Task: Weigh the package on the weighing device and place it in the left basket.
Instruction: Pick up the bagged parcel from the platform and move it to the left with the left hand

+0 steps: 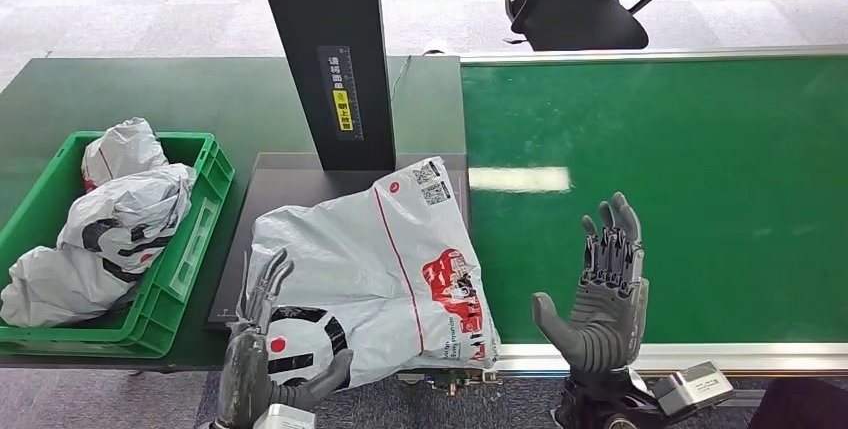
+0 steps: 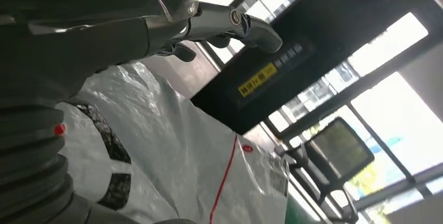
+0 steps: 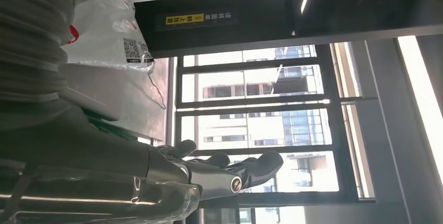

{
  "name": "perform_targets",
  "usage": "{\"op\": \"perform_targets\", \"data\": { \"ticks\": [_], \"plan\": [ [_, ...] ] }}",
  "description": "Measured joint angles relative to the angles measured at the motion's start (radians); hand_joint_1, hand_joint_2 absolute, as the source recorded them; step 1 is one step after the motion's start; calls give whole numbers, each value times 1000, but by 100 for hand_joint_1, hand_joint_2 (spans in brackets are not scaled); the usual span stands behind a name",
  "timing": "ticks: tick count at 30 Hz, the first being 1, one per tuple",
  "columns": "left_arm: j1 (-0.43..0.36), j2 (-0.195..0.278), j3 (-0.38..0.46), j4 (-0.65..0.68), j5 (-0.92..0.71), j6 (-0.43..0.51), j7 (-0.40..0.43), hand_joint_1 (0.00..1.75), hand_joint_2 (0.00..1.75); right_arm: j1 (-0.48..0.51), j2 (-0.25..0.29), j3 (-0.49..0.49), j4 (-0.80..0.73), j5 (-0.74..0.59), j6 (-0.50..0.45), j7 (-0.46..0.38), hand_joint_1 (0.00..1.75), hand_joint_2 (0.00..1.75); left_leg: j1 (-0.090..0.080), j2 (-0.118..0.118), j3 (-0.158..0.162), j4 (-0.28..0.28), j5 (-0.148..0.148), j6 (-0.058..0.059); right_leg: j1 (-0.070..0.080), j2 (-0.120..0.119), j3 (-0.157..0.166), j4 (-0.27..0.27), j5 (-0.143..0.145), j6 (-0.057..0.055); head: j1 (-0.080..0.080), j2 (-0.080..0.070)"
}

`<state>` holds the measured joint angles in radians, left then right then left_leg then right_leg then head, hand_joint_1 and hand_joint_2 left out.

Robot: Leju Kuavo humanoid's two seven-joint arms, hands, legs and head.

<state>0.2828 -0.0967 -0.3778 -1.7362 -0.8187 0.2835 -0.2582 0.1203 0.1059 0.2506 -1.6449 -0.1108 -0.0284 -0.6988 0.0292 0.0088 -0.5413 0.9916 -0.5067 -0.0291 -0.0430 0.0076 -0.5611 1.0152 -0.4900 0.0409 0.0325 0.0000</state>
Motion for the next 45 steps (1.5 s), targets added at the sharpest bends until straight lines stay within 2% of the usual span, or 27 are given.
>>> {"op": "perform_targets", "data": {
  "ticks": [3,6,12,21,38,45],
  "plan": [
    [-39,55,-72,-4,-29,-54,64,0,175,-19,2,-15,32,-19,30,0,0,175,0,0,0,0,0,0,0,0,0,0,0,0,0,0],
    [-86,96,-125,21,-33,-67,81,0,175,-52,6,-23,84,-29,45,0,0,175,0,-1,0,0,0,0,0,0,1,0,0,0,0,0],
    [-157,131,-185,117,-25,-71,82,0,175,-107,14,-26,173,-37,53,0,0,175,0,-1,0,0,0,0,0,0,1,0,0,0,0,0],
    [-217,128,-200,254,-11,-94,59,0,175,-175,24,-30,291,-41,70,0,0,175,0,-1,0,0,0,0,0,0,1,0,0,0,0,0],
    [-237,123,-199,326,-23,-88,59,0,175,-192,29,-32,343,-39,77,0,0,175,0,-1,0,0,0,0,0,0,1,0,0,0,0,0],
    [-272,121,-132,470,-66,-31,50,0,175,-220,40,-30,385,-34,128,0,0,175,0,-1,0,0,1,0,0,0,1,0,0,0,0,0]
  ]
}}
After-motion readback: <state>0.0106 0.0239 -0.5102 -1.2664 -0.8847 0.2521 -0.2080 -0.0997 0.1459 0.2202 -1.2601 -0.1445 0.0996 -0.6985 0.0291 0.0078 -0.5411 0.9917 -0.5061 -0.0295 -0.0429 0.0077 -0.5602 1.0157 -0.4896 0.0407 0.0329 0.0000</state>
